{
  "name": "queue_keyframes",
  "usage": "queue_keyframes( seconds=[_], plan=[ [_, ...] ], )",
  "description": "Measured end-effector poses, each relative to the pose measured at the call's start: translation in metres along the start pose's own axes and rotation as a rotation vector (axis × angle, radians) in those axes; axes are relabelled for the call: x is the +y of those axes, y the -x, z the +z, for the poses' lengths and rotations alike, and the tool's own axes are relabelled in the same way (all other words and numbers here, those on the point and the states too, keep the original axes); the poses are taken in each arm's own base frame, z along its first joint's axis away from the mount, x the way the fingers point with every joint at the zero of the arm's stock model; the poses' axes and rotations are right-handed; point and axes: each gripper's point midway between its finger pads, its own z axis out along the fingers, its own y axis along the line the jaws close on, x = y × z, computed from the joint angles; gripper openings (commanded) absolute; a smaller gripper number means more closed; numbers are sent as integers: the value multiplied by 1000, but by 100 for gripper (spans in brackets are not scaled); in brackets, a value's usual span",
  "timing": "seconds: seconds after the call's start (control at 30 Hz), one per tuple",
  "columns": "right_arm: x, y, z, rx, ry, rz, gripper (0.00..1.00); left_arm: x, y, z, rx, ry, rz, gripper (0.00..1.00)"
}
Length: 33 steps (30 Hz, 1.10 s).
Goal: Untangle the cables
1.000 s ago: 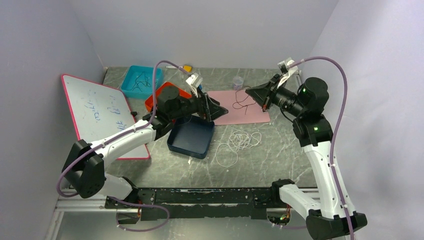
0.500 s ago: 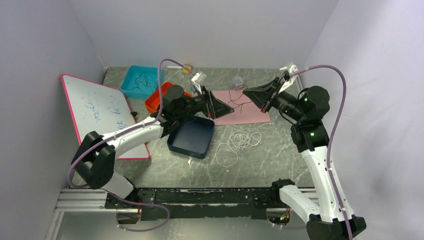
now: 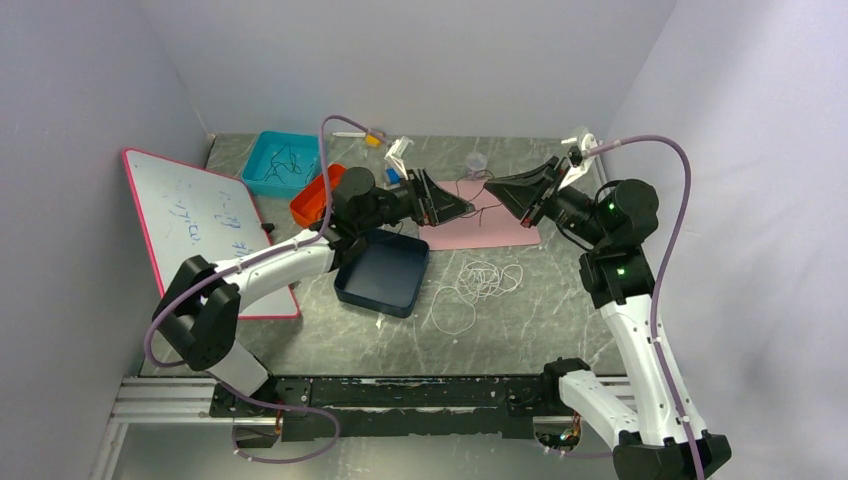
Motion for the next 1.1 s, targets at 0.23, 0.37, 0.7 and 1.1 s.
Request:
queue_keyframes(
  seconds=[0.23,0.37,0.7,1.1],
  plan=[
    [2,2,0,-13,9,5,0,-7,5,11,-28,1,-21,72],
    [3,2,0,-14,9,4,0,-5,6,15,-27,0,-33,60],
    [4,3,-2,-18,9,-3,0,1,1,18,-18,8,-57,30],
    [2,2,-3,-15,-4,-14,0,1,0,19,-17,12,-48,7]
  ],
)
